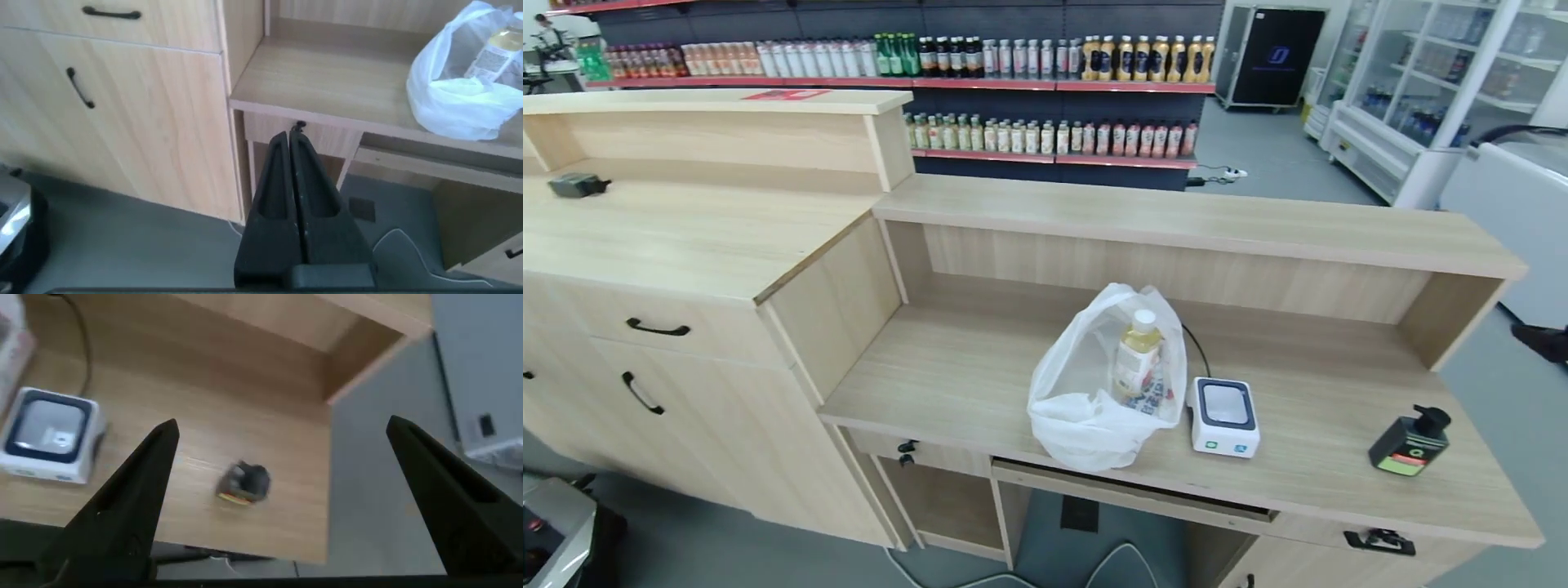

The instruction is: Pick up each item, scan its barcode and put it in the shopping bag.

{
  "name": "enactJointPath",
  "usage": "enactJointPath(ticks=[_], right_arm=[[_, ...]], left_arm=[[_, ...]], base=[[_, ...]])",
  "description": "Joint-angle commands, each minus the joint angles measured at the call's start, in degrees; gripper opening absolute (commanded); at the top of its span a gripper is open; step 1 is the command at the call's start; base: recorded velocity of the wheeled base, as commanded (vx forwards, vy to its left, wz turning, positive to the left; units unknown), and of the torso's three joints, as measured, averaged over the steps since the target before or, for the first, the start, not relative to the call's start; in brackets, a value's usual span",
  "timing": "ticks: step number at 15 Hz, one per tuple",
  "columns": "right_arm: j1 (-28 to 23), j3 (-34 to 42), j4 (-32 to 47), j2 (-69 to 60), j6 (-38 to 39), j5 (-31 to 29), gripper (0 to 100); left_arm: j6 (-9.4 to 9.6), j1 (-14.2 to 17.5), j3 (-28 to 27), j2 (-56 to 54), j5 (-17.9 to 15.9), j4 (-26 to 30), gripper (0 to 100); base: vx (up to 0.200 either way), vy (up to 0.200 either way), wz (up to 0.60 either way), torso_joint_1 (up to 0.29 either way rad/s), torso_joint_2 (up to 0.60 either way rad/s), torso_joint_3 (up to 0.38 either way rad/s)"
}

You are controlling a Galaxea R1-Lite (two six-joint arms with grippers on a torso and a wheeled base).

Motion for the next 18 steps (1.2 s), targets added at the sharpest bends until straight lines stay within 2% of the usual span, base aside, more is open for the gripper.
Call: enactJointPath(ticks=[1, 2, 3, 6, 8, 10, 12, 13, 16, 17, 18], right_arm=[[-3.8, 0.5, 2.1, -0.9, 0.1, -5.7, 100], [-4.3, 0.2, 2.6, 0.3, 0.2, -6.6, 100], [-7.6, -0.5, 3.3, 5.1, -1.1, -5.8, 100], [-12.4, -3.5, 4.9, 12.1, -8.4, -1.5, 100], [-16.3, -2.9, 4.6, 14.0, -12.9, 2.1, 100], [-20.5, -5.4, 5.7, 19.7, -23.3, 5.8, 100], [-20.6, -10.5, 6.0, 24.7, -31.2, 10.2, 100], [-19.6, -13.6, 6.2, 27.5, -33.0, 15.7, 100], [-16.0, -21.6, 11.8, 32.2, -33.0, 23.3, 100], [-14.3, -24.5, 16.3, 33.3, -32.5, 28.1, 100], [-14.0, -25.1, 17.3, 33.5, -32.5, 29.1, 100]], left_arm=[[0.00, 0.0, 0.0, 0.0, 0.0, 0.0, 0], [0.00, 0.0, 0.0, 0.0, 0.0, 0.0, 0], [0.00, 0.0, 0.0, 0.0, 0.0, 0.0, 0], [0.00, 0.0, 0.0, 0.0, 0.0, 0.0, 0], [0.00, 0.0, 0.0, 0.0, 0.0, 0.0, 0], [0.00, 0.0, 0.0, 0.0, 0.0, 0.0, 0], [0.00, 0.0, 0.0, 0.0, 0.0, 0.0, 0], [0.00, 0.0, 0.0, 0.0, 0.0, 0.0, 0], [0.00, 0.0, 0.0, 0.0, 0.0, 0.0, 0], [0.00, 0.0, 0.0, 0.0, 0.0, 0.0, 0], [0.00, 0.0, 0.0, 0.0, 0.0, 0.0, 0]], base=[[0.000, 0.000, -0.60, 0.002, 0.00, 0.007], [0.000, 0.000, -0.60, 0.002, -0.01, 0.002], [0.000, 0.000, 0.00, 0.000, 0.00, 0.000], [0.000, 0.000, 0.00, 0.000, 0.00, 0.000], [0.000, 0.000, 0.00, 0.000, 0.00, 0.000], [0.000, 0.000, 0.00, 0.000, 0.00, 0.000], [0.000, 0.000, 0.00, 0.000, 0.00, 0.000], [0.000, 0.000, 0.00, 0.000, 0.00, 0.000], [0.000, 0.000, 0.00, 0.000, 0.00, 0.000], [0.000, 0.000, 0.00, 0.000, 0.00, 0.000], [0.000, 0.000, 0.00, 0.000, 0.00, 0.000]])
